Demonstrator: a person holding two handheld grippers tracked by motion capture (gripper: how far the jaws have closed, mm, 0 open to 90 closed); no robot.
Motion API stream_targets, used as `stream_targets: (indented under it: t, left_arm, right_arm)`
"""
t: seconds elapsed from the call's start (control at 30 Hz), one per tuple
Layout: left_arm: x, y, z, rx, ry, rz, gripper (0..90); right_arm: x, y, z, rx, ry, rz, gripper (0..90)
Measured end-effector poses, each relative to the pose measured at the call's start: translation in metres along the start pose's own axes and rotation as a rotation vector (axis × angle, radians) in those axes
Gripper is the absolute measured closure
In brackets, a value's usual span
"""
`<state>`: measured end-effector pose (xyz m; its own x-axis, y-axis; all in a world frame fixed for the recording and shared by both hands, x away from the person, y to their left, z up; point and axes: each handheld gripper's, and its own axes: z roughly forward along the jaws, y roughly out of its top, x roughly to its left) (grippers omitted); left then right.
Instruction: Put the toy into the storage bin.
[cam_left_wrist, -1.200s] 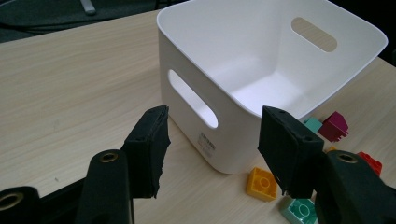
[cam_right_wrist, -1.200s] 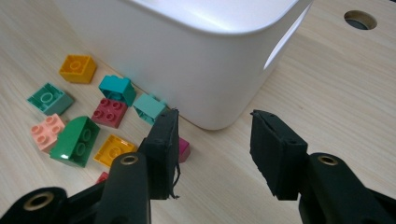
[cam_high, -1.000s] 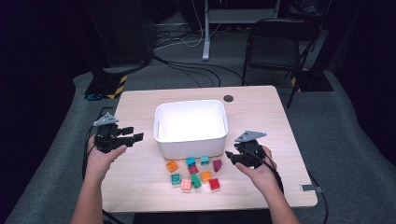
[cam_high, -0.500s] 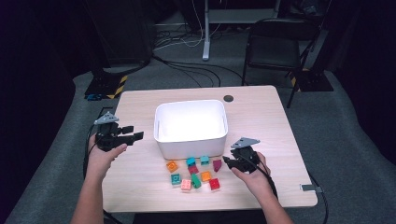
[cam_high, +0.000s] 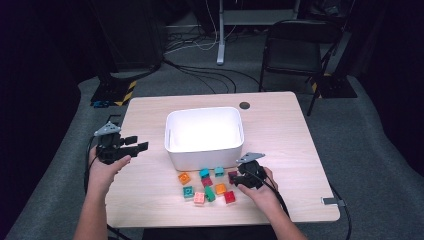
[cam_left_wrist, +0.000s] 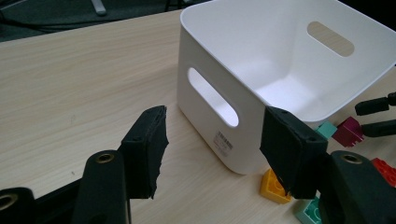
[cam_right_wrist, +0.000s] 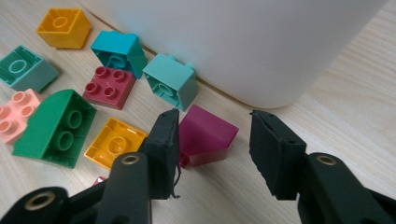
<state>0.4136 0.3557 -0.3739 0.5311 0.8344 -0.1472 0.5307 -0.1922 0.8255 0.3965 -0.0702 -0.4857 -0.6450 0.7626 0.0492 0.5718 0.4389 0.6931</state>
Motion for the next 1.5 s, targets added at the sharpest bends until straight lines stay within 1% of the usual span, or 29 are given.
stream_targets:
  t: [0.07,0.1,0.2,0.27,0.3,0.33,0.37,0.4,0.43,0.5,0.53,0.57,0.6,0.63,0.67,0.7,0.73,0.77,0.83,0.87,0.9,0.97,1.0,1.07,1.1,1.23,1.37,1.47,1.5]
  left_arm:
    - [0.001,0.001,0.0,0.002,-0.002,0.001,40.6]
    - [0.0,0.001,0.001,-0.002,-0.001,-0.004,40.6]
    - [0.0,-0.001,0.004,0.016,-0.003,-0.002,40.6]
    - [0.001,-0.001,0.006,0.02,0.0,-0.005,40.7]
    - [0.001,-0.001,0.006,0.02,0.0,-0.005,40.6]
    - [0.001,-0.001,0.006,0.019,-0.001,-0.003,40.6]
    - [0.001,-0.001,0.007,0.019,-0.003,-0.004,40.6]
    - [0.001,-0.001,0.007,0.018,-0.002,-0.006,40.6]
    - [0.0,-0.001,0.007,0.018,-0.003,-0.006,40.6]
    - [0.0,-0.001,0.007,0.017,-0.004,-0.007,40.7]
    - [0.001,-0.001,0.007,0.019,-0.004,-0.004,40.6]
    - [0.001,-0.001,0.007,0.01,-0.002,-0.012,40.6]
    - [0.001,-0.001,0.007,0.01,-0.002,-0.012,40.6]
    - [0.002,-0.001,0.007,0.01,-0.003,-0.011,40.6]
    - [0.002,-0.001,0.007,0.007,-0.002,-0.012,40.6]
    - [0.002,-0.001,0.007,0.007,-0.002,-0.012,40.6]
    - [0.002,0.0,0.007,0.011,-0.004,-0.009,40.6]
    - [0.002,0.0,0.008,0.016,-0.004,-0.008,40.6]
    - [0.002,0.0,0.01,0.017,-0.005,-0.008,40.6]
    - [0.002,0.0,0.01,0.017,-0.005,-0.008,40.6]
    - [0.001,0.0,0.01,0.019,-0.009,-0.001,40.6]
    - [0.001,0.0,0.01,0.018,-0.009,0.0,40.6]
    - [0.001,0.0,0.009,0.013,-0.008,-0.006,40.6]
    - [0.001,0.0,0.009,0.013,-0.008,-0.004,40.6]
    - [0.001,0.0,0.009,0.01,-0.008,-0.004,40.6]
    - [0.0,0.0,0.007,0.005,-0.009,-0.004,40.6]
    - [0.001,0.0,0.005,0.002,-0.008,-0.005,40.6]
    - [0.003,0.0,0.006,0.004,-0.007,-0.007,40.6]
    - [0.003,0.0,0.006,0.004,-0.007,-0.007,40.6]
  right_arm:
    - [0.002,-0.003,0.004,-0.004,-0.001,0.012,46.7]
    - [0.002,-0.003,0.004,-0.004,-0.001,0.012,46.7]
    - [0.001,-0.002,0.005,-0.011,0.005,0.0,46.6]
    - [0.002,-0.001,0.007,-0.016,0.013,0.017,45.3]
    - [0.002,-0.001,0.007,-0.016,0.013,0.017,45.3]
    - [0.003,-0.002,0.01,0.001,0.002,0.021,43.5]
    - [0.003,-0.002,0.01,0.001,0.002,0.021,43.5]
    - [0.004,-0.003,0.013,0.007,-0.008,0.039,42.0]
    - [0.004,-0.003,0.014,0.005,-0.013,0.03,41.7]
    - [0.005,-0.003,0.015,0.008,-0.02,0.033,41.7]
    - [0.005,-0.002,0.017,0.007,-0.027,0.02,41.7]
    - [0.006,-0.003,0.019,0.018,-0.046,0.011,42.7]
    - [0.006,-0.003,0.019,0.018,-0.046,0.011,42.7]
    - [0.006,-0.004,0.019,0.021,-0.065,-0.013,46.2]
    - [0.006,-0.005,0.018,0.025,-0.068,-0.019,47.8]
    - [0.006,-0.005,0.018,0.025,-0.068,-0.019,47.8]
    - [0.006,-0.006,0.017,0.027,-0.068,-0.02,50.0]
    - [0.006,-0.006,0.016,0.032,-0.064,-0.01,52.3]
    - [0.001,-0.007,0.015,0.033,-0.049,-0.013,53.6]
    - [0.001,-0.007,0.015,0.033,-0.049,-0.013,53.6]
    - [0.0,-0.007,0.017,0.035,-0.054,-0.022,48.6]
    - [0.001,-0.007,0.018,0.041,-0.057,-0.032,47.8]
    - [0.002,-0.007,0.02,0.04,-0.06,-0.041,48.4]
    - [0.002,-0.007,0.02,0.039,-0.061,-0.047,49.1]
    - [0.003,-0.006,0.02,0.028,-0.069,-0.053,51.1]
    - [0.005,-0.004,0.019,0.025,-0.072,-0.058,57.9]
    - [0.005,-0.003,0.019,0.03,-0.065,-0.063,58.2]
    - [0.007,-0.001,0.015,0.028,-0.058,-0.074,58.3]
    - [0.007,-0.001,0.014,0.03,-0.05,-0.07,58.4]
